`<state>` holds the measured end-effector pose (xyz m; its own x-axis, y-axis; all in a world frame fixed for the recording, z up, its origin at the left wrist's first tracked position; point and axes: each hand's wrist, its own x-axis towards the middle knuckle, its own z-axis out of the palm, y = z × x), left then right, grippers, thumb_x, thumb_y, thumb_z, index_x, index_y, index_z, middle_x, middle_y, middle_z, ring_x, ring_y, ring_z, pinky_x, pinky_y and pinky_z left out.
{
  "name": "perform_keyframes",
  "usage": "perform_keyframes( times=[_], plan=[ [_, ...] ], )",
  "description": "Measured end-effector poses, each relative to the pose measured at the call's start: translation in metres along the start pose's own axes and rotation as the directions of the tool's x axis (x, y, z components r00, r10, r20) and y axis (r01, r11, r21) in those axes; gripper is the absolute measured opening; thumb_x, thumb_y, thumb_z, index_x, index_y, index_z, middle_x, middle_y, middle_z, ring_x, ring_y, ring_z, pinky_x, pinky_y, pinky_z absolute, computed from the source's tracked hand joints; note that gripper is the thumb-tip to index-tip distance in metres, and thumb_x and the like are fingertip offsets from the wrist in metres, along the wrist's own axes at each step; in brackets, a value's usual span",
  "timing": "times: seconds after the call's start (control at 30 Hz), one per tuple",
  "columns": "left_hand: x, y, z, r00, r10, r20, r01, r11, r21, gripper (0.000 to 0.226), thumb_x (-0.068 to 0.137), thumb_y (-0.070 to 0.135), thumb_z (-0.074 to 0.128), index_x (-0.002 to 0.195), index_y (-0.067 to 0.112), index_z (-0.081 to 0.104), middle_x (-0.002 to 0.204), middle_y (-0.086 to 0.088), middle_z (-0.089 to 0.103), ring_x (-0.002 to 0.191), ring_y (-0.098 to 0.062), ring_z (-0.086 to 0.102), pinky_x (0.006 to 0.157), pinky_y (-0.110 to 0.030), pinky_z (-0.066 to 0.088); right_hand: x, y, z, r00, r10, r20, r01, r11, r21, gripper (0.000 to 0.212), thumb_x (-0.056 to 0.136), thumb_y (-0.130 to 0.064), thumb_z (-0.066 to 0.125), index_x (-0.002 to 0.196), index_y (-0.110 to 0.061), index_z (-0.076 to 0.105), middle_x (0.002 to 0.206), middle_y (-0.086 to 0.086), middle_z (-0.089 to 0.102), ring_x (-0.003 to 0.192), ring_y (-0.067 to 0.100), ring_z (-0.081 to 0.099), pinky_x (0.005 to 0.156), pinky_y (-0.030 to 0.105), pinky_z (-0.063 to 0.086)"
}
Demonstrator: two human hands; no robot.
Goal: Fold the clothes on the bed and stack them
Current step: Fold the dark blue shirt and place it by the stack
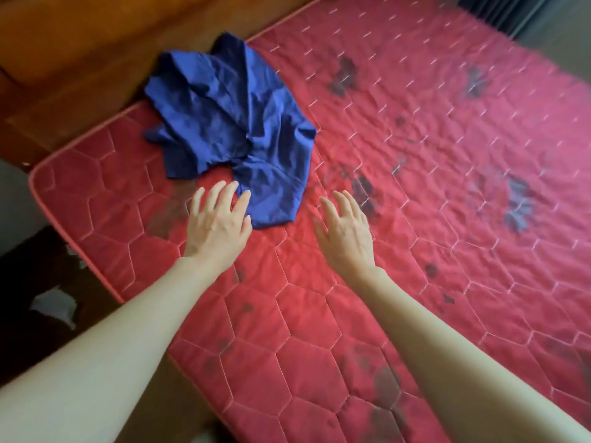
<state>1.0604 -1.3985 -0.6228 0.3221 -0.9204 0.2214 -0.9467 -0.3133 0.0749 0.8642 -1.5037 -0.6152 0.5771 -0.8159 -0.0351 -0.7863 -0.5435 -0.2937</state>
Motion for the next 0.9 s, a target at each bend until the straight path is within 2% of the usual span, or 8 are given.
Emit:
perform_keyframes(
  times=[0.23, 0.43, 0.53, 0.7, 0.9],
  plan=[
    [0.075, -0.072, 0.041, 0.998, 0.015, 0.067, -0.015, 1.000, 0.001, 0.044, 0.086, 0.018, 0.064, 0.127, 0.003, 0.060, 0.132, -0.020, 0.055, 0.124, -0.037, 0.050, 0.104, -0.056, 0.034, 0.093, -0.040, 0.039, 0.999, 0.032, 0.031, -0.032, 0.999, 0.000, 0.050, 0.100, -0.033, 0.044, 0.145, -0.011, 0.039, 0.153, 0.013, 0.032, 0.145, 0.026, 0.021, 0.115, 0.037, 0.020],
    [0.136, -0.129, 0.094, 0.986, 0.058, 0.157, -0.045, 0.995, -0.084, 0.046, 0.089, 0.021, 0.062, 0.131, 0.004, 0.057, 0.138, -0.020, 0.051, 0.130, -0.037, 0.045, 0.107, -0.056, 0.030, 0.178, -0.084, 0.088, 0.989, 0.146, 0.019, -0.147, 0.988, 0.040, 0.054, 0.099, -0.038, 0.046, 0.146, -0.012, 0.037, 0.151, 0.011, 0.033, 0.144, 0.026, 0.022, 0.112, 0.038, 0.027],
    [0.153, -0.150, 0.117, 0.977, 0.092, 0.191, -0.071, 0.991, -0.110, 0.048, 0.093, 0.027, 0.058, 0.137, 0.007, 0.052, 0.145, -0.017, 0.046, 0.136, -0.033, 0.039, 0.111, -0.054, 0.025, 0.214, -0.101, 0.109, 0.987, 0.157, 0.020, -0.157, 0.987, 0.025, 0.057, 0.098, -0.039, 0.048, 0.147, -0.014, 0.035, 0.151, 0.009, 0.034, 0.144, 0.024, 0.022, 0.111, 0.037, 0.028],
    [0.192, -0.169, 0.145, 0.986, 0.099, 0.132, -0.077, 0.983, -0.164, 0.040, 0.098, 0.021, 0.049, 0.136, 0.008, 0.054, 0.144, -0.015, 0.047, 0.137, -0.033, 0.040, 0.112, -0.054, 0.026, 0.264, -0.111, 0.129, 0.987, 0.157, 0.023, -0.157, 0.987, -0.031, 0.059, 0.095, -0.037, 0.053, 0.147, -0.016, 0.035, 0.151, 0.006, 0.035, 0.144, 0.022, 0.023, 0.114, 0.035, 0.023],
    [0.252, -0.187, 0.169, 0.971, 0.159, 0.181, -0.140, 0.983, -0.118, 0.059, 0.092, 0.015, 0.056, 0.148, 0.012, 0.036, 0.154, -0.016, 0.031, 0.143, -0.033, 0.028, 0.114, -0.054, 0.022, 0.295, -0.104, 0.133, 0.987, 0.153, 0.049, -0.150, 0.987, -0.060, 0.057, 0.092, -0.025, 0.054, 0.146, -0.017, 0.036, 0.150, 0.003, 0.034, 0.142, 0.019, 0.026, 0.111, 0.031, 0.025]
  ],
)
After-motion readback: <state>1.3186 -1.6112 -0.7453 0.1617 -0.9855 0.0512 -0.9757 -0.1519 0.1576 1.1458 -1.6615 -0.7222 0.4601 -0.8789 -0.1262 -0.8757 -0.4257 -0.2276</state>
